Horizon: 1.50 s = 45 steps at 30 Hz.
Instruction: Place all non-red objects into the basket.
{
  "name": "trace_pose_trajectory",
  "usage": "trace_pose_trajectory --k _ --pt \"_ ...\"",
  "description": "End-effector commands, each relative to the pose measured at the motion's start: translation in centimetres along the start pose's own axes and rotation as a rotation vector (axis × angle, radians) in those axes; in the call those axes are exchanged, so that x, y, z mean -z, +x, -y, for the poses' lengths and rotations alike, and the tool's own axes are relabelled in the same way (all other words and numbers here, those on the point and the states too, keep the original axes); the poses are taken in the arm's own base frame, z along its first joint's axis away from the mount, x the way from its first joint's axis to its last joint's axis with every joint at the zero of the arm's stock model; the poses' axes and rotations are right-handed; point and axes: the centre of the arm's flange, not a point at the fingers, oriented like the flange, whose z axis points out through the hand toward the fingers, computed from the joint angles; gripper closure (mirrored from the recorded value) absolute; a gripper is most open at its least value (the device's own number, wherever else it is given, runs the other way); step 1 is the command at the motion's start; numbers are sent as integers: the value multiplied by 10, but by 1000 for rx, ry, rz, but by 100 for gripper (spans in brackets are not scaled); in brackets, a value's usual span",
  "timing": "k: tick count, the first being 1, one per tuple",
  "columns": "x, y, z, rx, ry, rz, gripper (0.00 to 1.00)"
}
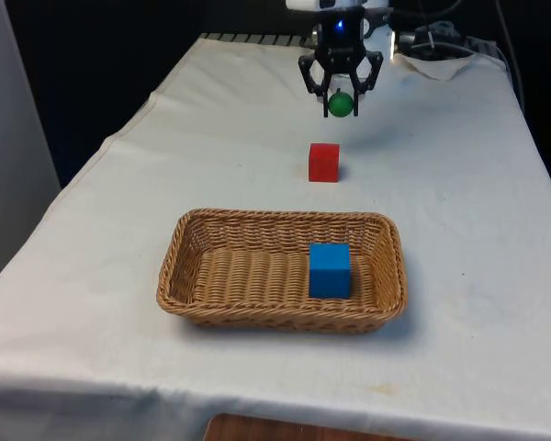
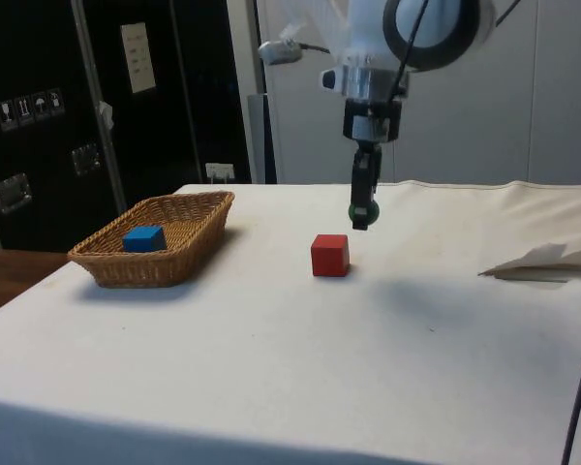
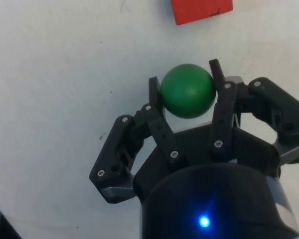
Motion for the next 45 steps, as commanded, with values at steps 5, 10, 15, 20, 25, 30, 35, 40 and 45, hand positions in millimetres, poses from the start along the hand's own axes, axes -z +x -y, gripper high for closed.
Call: trace_pose_trajectory --k 5,10,15,20,25,30,35,40,45 --pt "14 14 -4 -13 2 2 100" --pt "32 32 -4 -12 19 -2 100" --pt "43 48 -4 -9 27 1 100" --pt "47 61 -3 -6 30 9 100" --pt "47 75 -3 -5 25 10 100" --pt "45 96 -1 -2 18 14 100" --pt "41 112 0 -2 12 13 100" --pt "37 130 0 -4 7 11 100" --pt "34 147 -2 -6 6 5 100"
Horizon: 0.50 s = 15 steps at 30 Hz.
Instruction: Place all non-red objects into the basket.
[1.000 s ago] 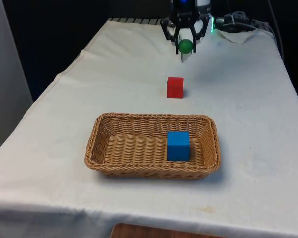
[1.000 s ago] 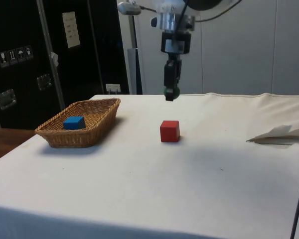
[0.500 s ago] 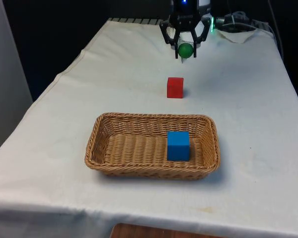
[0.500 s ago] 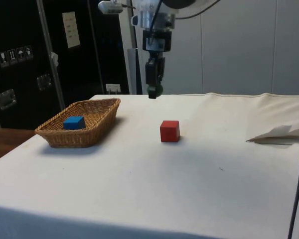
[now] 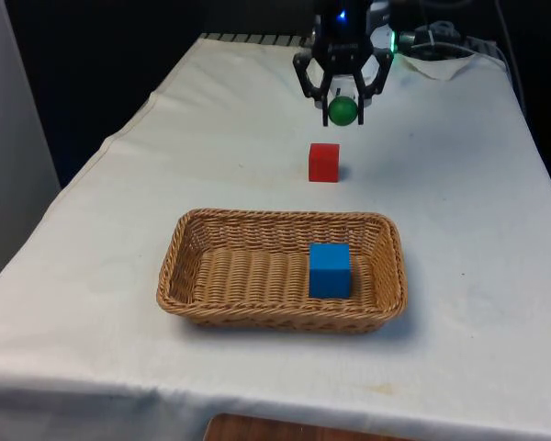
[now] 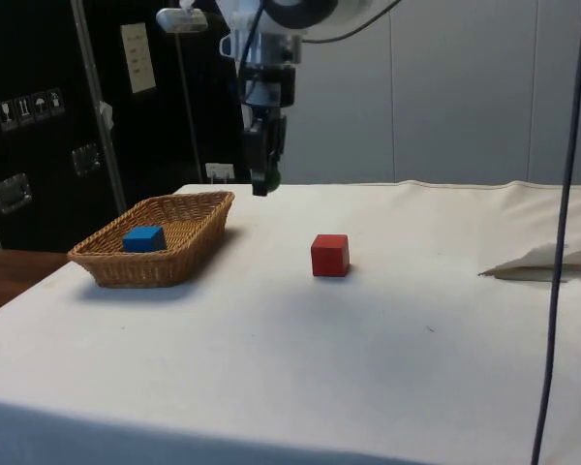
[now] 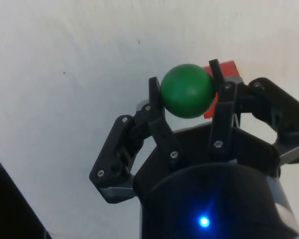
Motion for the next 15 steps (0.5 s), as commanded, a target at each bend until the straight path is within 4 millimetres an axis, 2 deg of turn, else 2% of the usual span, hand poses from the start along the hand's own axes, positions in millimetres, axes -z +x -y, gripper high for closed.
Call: trace_pose_trajectory --k 1,15 --pt "1 5 2 0 15 3 100" --pt "1 47 -7 -12 39 -10 100"
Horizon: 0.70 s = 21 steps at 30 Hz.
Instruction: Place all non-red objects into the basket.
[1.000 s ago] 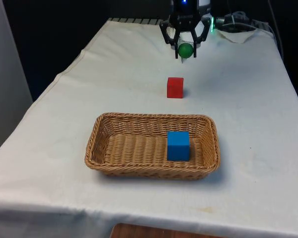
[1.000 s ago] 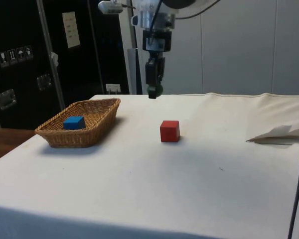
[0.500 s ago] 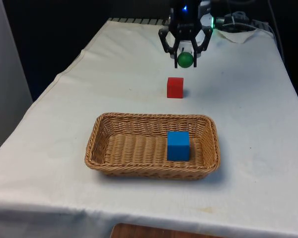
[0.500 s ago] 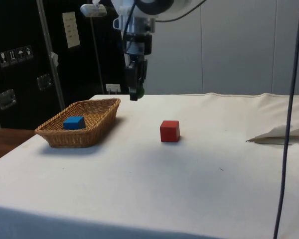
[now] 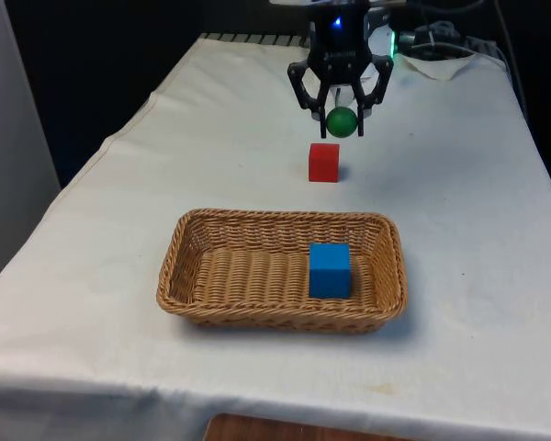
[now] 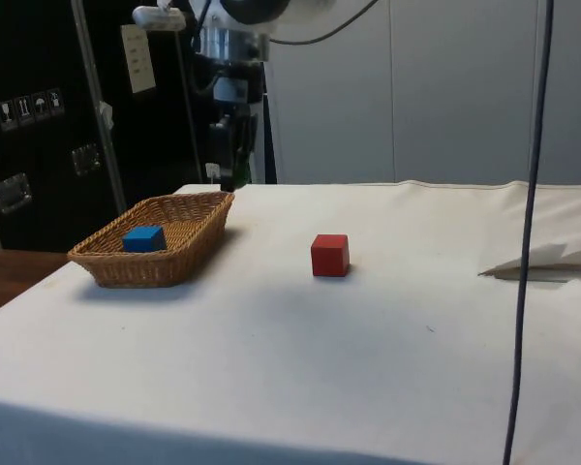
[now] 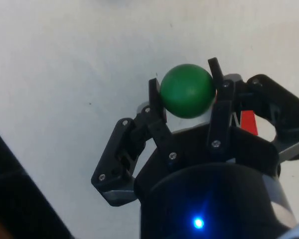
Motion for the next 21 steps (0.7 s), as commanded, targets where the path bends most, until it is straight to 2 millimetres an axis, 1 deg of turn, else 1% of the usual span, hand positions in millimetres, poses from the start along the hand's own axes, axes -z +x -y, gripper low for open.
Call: trace_pose_trajectory --k 1,3,8,13,14,17,21 --pt "1 3 0 -1 15 2 100" --pt "3 11 -3 -3 21 -4 100" --pt "3 21 -9 -8 22 -6 100" --pt "-5 35 -19 -10 12 -9 100" --pt "-4 33 -18 -10 2 -12 100" --pt "-14 44 -25 -14 1 -11 100" --pt "-24 53 -31 -20 -7 -11 100"
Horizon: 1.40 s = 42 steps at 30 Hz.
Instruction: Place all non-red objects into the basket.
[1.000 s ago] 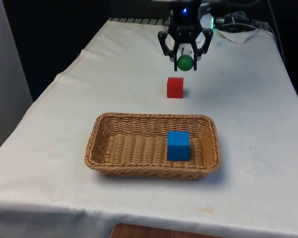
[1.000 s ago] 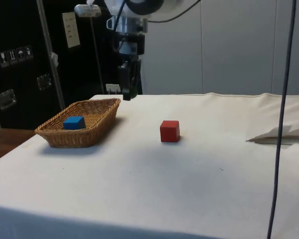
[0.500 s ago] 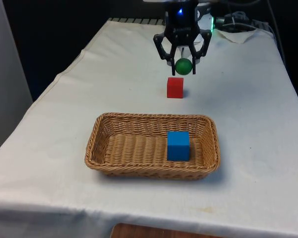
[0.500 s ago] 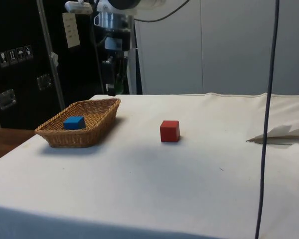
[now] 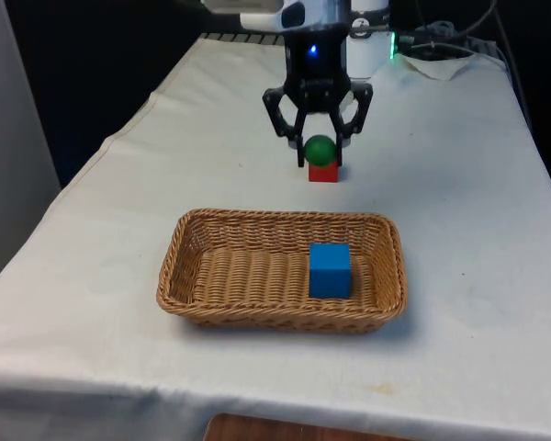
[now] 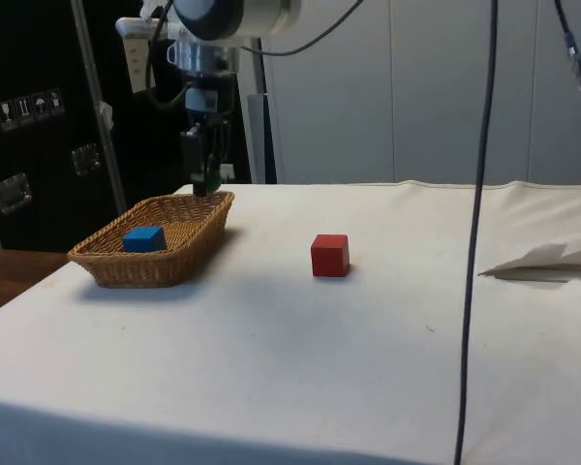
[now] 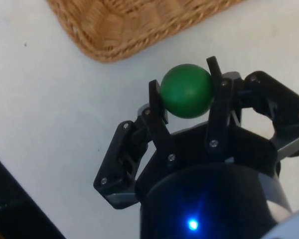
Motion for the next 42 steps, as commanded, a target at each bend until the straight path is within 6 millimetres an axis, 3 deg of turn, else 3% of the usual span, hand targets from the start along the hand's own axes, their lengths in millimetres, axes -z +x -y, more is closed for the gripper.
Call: trace_pose_trajectory --k 1,25,41,42 --pt "-3 2 -1 0 -2 0 100" --pt "-67 62 -33 -28 -51 -19 100" --pt "-98 79 -46 -35 -76 -17 100" --pt "-98 79 -46 -36 -77 -18 94"
